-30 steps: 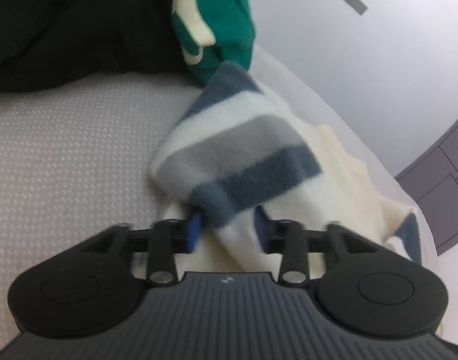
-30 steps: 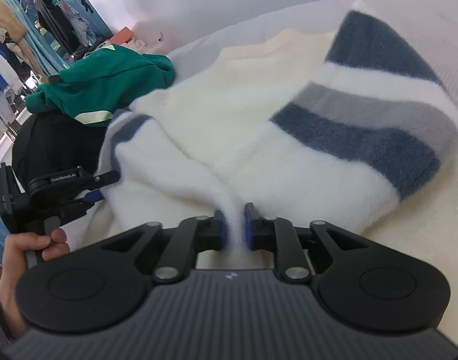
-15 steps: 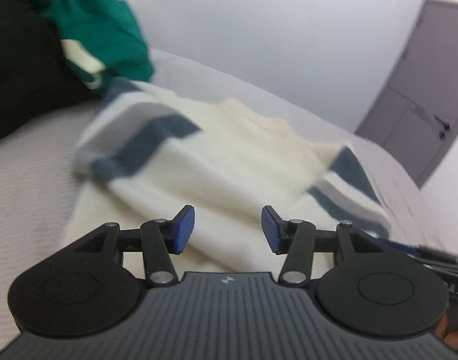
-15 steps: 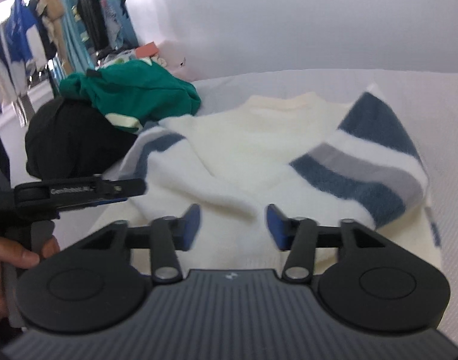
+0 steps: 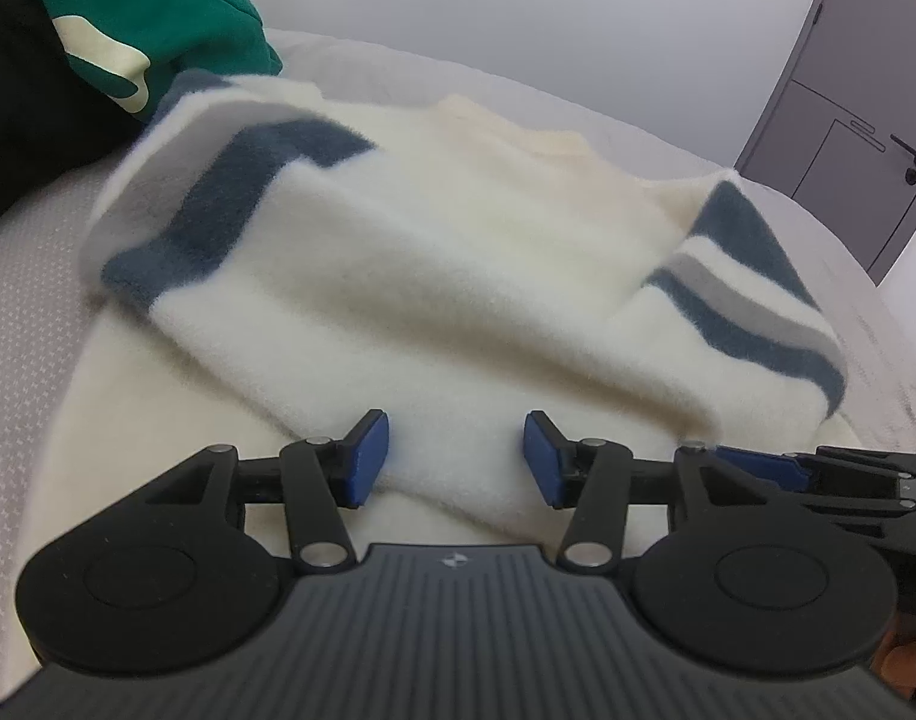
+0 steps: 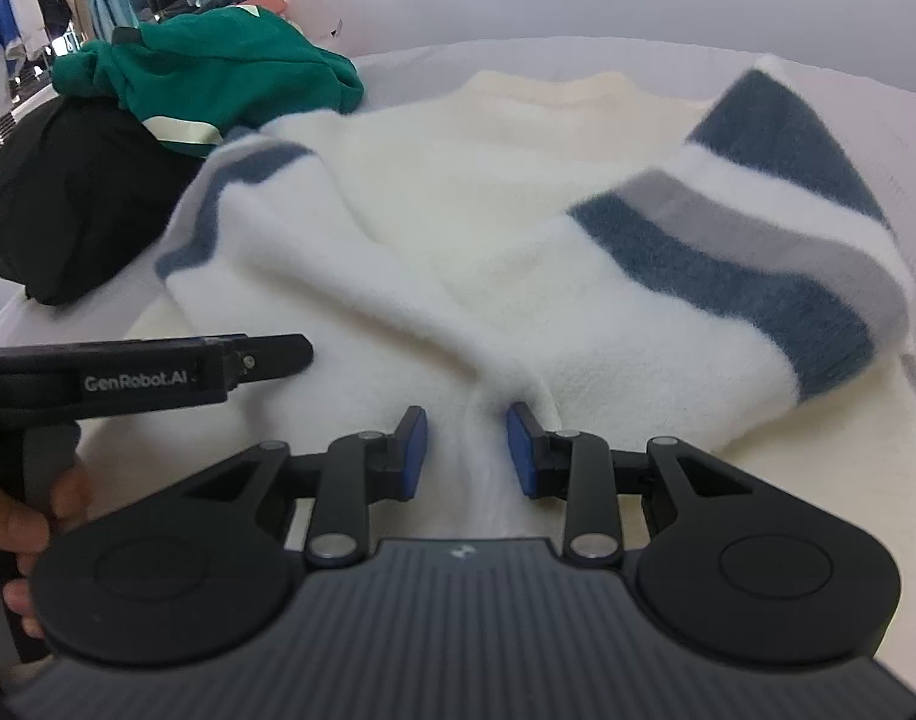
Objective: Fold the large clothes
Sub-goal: 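Open both grippers and release the folded sleeves on the sweater, then move both grippers to the sweater side edge to fold it inward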
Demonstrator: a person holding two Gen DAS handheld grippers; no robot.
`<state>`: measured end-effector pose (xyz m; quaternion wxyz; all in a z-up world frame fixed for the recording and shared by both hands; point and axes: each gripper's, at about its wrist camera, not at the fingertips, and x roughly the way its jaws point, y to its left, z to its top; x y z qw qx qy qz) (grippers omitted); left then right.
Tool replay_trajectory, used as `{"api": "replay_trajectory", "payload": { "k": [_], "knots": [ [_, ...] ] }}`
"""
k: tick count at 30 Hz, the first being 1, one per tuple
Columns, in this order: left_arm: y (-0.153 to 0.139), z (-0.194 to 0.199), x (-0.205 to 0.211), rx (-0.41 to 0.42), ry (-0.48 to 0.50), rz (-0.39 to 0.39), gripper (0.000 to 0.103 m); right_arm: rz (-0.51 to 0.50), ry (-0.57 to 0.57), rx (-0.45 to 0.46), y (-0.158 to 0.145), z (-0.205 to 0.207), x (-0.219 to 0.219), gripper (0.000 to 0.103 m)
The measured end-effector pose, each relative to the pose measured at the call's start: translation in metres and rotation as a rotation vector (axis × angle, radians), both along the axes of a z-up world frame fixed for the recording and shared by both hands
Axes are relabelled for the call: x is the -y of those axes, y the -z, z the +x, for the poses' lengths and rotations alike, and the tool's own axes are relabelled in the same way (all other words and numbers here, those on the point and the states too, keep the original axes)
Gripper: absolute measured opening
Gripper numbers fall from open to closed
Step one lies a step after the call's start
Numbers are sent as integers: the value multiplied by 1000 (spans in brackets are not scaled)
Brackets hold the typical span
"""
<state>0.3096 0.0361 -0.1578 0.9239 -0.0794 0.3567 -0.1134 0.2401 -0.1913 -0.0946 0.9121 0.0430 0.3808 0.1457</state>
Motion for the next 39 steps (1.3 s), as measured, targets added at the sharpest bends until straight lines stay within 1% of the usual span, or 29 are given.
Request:
{"api": "replay_trajectory", "payload": {
  "k": [4, 8, 13, 17, 20, 23, 25, 27, 29, 31, 33, 34, 35, 36, 37, 39],
  "knots": [
    [-2, -2, 1, 3, 0, 8, 57, 35, 16, -4, -3, -3, 6, 33],
    [-10, -10, -3, 12, -3, -17, 57, 58, 28, 9, -11, -11, 9, 33],
    [-23, -36, -12, 16, -7, -22, 57, 100, 51, 35, -30, -32, 19, 35],
    [-34, -65, -16, 17, -8, -19, 57, 123, 87, 22, -43, -55, 30, 35],
    [-43, -89, -17, 24, -13, -11, 57, 169, 119, -27, -51, -72, 41, 35],
    [-47, -114, -23, 23, -20, -23, 57, 184, 136, -63, -57, -90, 47, 35],
    [-46, -132, -28, 11, -32, -18, 57, 192, 132, -106, -59, -102, 51, 35],
    [-45, -145, -33, -15, -53, -12, 57, 224, 132, -170, -59, -113, 57, 35],
    [-46, -156, -41, -59, -68, -20, 57, 237, 131, -227, -61, -120, 62, 35],
    [-50, -165, -52, -84, -95, -32, 57, 213, 130, -259, -66, -128, 66, 35],
    [-53, -175, -71, -125, -131, -75, 61, 194, 132, -286, -70, -135, 70, 35],
    [-54, -178, -80, -149, -148, -101, 62, 184, 133, -300, -71, -138, 74, 41],
    [-56, -183, -91, -173, -164, -131, 62, 174, 135, -314, -72, -141, 77, 49],
    [-58, -187, -101, -193, -183, -156, 62, 166, 141, -328, -71, -143, 81, 52],
    [-59, -190, -110, -210, -205, -178, 62, 156, 147, -343, -69, -145, 85, 59],
    [-59, -196, -129, -241, -252, -222, 63, 137, 182, -378, -63, -146, 95, 65]
  ]
}}
